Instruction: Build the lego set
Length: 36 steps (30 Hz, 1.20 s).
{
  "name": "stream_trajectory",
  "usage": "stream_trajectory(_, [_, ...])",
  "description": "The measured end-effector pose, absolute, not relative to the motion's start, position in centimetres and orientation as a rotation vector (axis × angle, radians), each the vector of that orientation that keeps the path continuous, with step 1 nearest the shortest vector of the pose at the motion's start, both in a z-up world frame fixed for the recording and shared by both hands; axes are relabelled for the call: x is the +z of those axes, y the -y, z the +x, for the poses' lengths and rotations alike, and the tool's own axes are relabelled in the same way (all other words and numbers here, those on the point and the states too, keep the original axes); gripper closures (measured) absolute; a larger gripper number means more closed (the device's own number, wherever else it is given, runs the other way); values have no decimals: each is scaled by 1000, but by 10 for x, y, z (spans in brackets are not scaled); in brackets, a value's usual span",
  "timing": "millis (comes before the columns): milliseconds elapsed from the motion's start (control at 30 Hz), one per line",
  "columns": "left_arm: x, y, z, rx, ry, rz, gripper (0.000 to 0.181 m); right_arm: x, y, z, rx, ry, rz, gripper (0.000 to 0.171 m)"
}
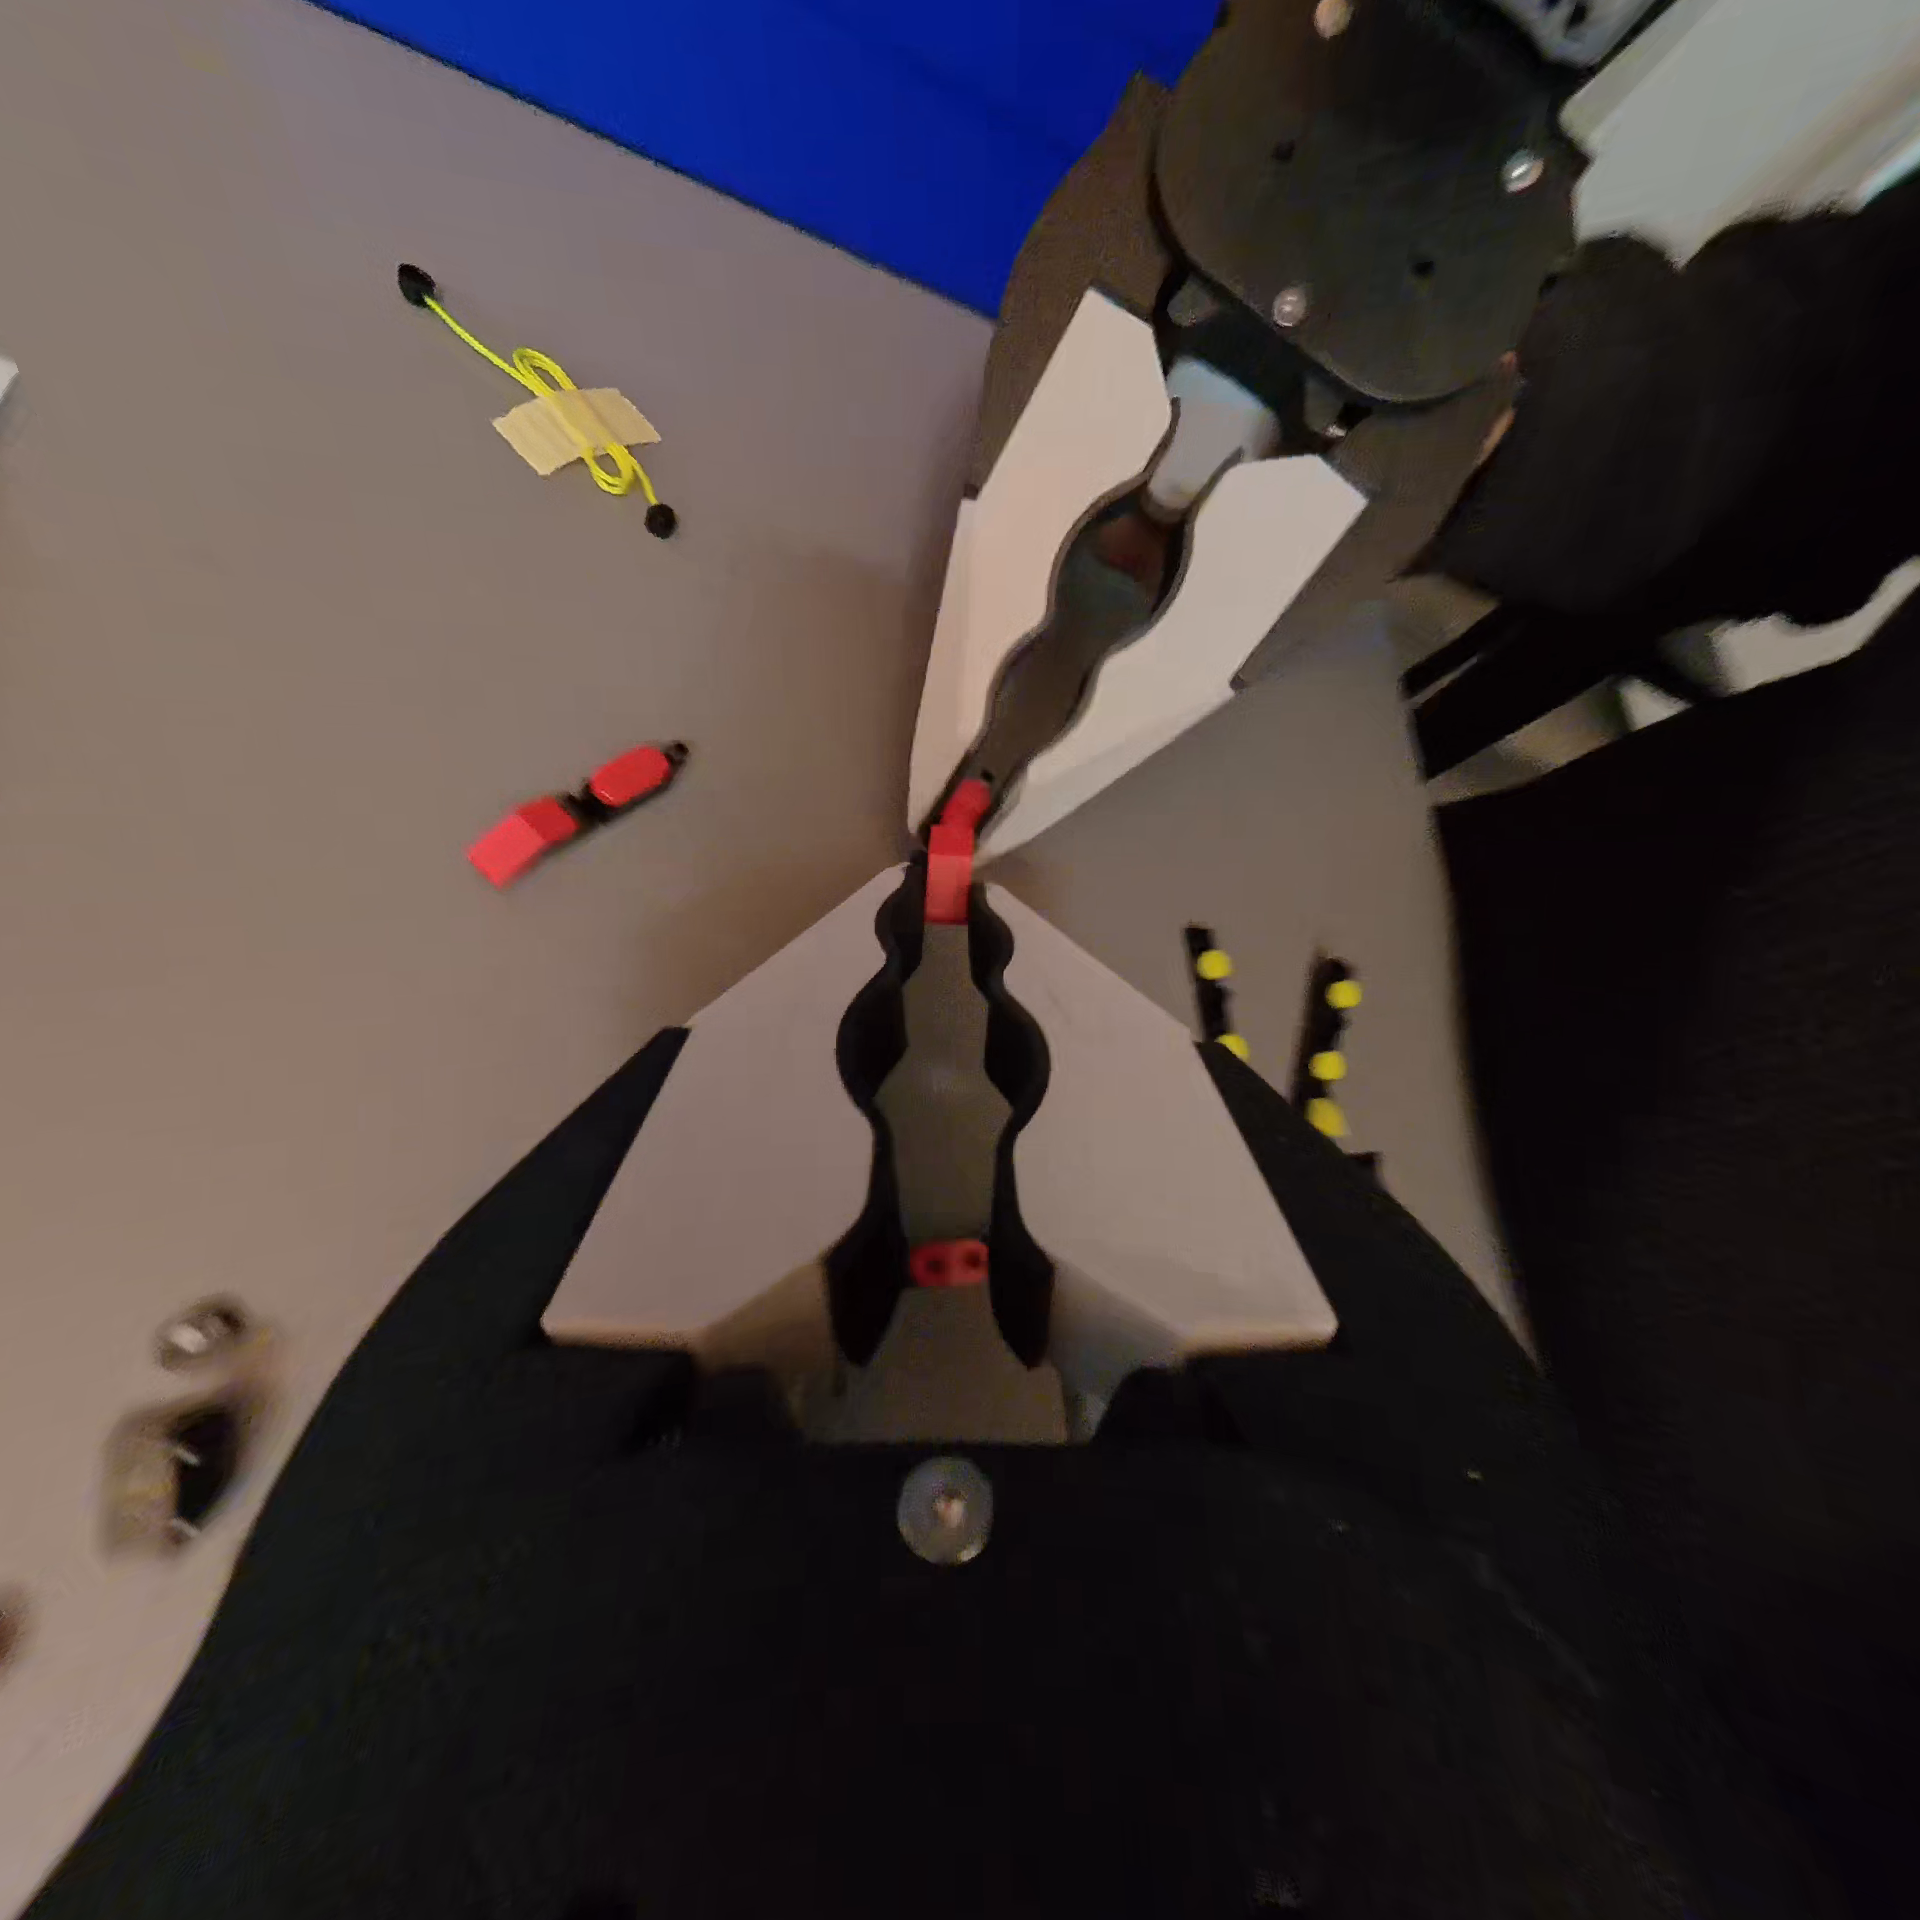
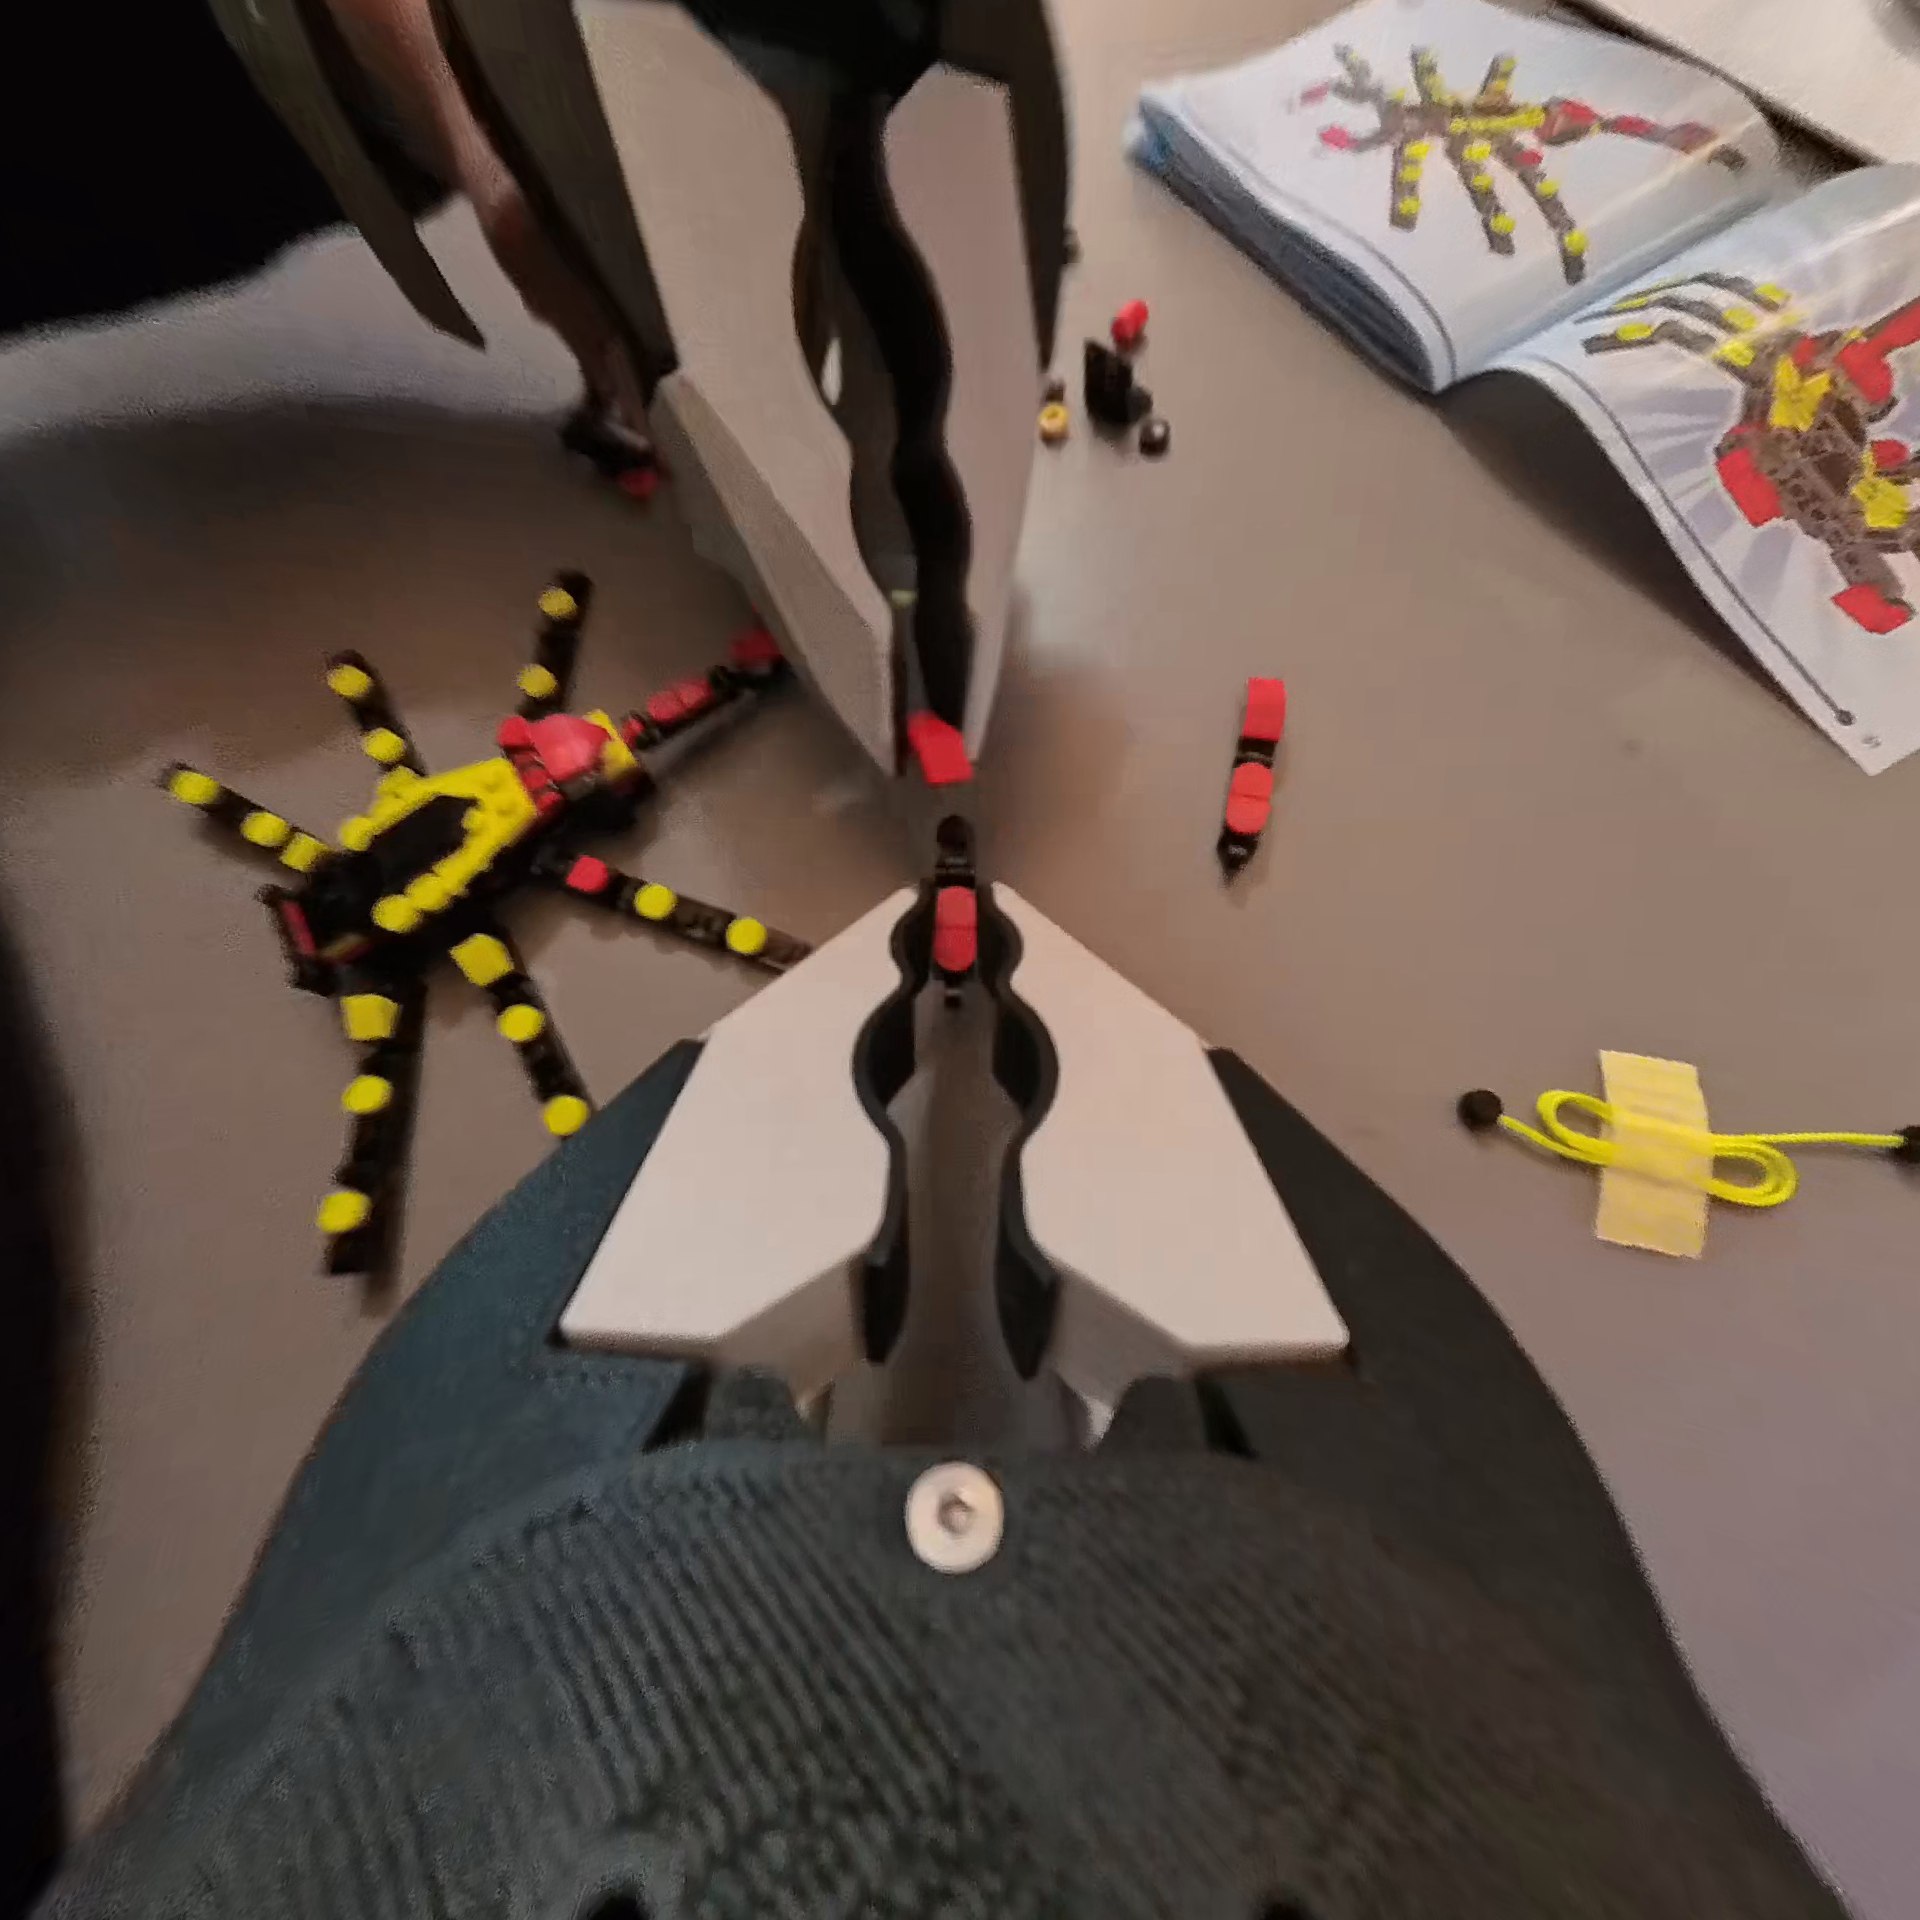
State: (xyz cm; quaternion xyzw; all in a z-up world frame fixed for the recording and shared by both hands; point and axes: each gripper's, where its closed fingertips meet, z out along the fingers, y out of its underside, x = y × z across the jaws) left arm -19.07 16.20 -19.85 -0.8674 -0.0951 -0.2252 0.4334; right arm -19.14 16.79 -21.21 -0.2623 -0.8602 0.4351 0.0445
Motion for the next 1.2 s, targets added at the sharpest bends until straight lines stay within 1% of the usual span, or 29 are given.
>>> stream_trajectory(33, [-193,-157,-185,-603,284,-2129,176,-205,-166,-188,1392,2632,-826,165])
stream_trajectory(200, [-181,-124,-131,-807,506,-2016,176,-171,-143,-131,1804,2866,-1020,166])
stream_trajectory(300, [-174,-110,-87,-966,663,-1906,176,-157,-127,-90,1972,3092,-1191,165])
stream_trajectory(400, [-165,-102,-48,-1088,776,-1779,176,-152,-112,-57,2033,3273,-1313,165])
stream_trajectory(567, [-160,-95,-11,-1150,867,-1652,177,-159,-103,-13,1825,3564,-1212,165])
stream_trajectory(767, [-166,-94,-2,-1145,879,-1645,177,-169,-100,7,1639,3738,-1159,165])
stream_trajectory(1200, [-177,-91,17,-1177,741,-1826,177,-181,-93,30,1418,3907,-1050,165])
